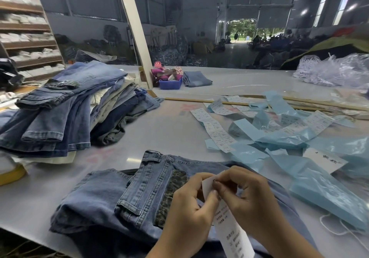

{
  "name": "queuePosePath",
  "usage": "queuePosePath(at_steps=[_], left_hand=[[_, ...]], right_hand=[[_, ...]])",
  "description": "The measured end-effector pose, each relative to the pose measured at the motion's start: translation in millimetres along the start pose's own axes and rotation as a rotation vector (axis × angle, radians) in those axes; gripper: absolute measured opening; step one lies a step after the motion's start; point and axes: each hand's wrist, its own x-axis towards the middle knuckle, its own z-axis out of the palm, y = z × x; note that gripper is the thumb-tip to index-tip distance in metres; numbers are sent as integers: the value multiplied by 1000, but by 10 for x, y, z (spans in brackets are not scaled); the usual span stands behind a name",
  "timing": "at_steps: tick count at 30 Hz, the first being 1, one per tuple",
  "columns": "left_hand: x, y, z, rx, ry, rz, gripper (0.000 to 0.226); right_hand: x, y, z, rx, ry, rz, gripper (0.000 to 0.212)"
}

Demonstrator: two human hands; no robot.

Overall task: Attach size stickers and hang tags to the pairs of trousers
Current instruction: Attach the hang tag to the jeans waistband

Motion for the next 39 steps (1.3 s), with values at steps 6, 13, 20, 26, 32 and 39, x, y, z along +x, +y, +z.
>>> queuePosePath(at_steps=[6, 13, 20, 26, 32, 39], left_hand=[[65, 16, -204, -317, -156, -201, 34], [144, -48, -292, -264, -194, -212, 15], [91, -156, -346, -19, -76, -135, 11], [72, -165, -413, 329, 70, 27, 16], [126, -205, -541, 400, 209, -15, 18], [262, -240, -784, 321, 135, -21, 17]], right_hand=[[19, -20, -68, 257, -131, 194, 18], [60, 9, -17, 370, -231, 261, 11], [83, -19, 144, 98, -246, 103, 26], [118, -37, 305, 110, -280, 164, 23], [309, -32, 430, 253, -403, 302, 21], [630, -63, 674, 532, -534, 320, 20]])
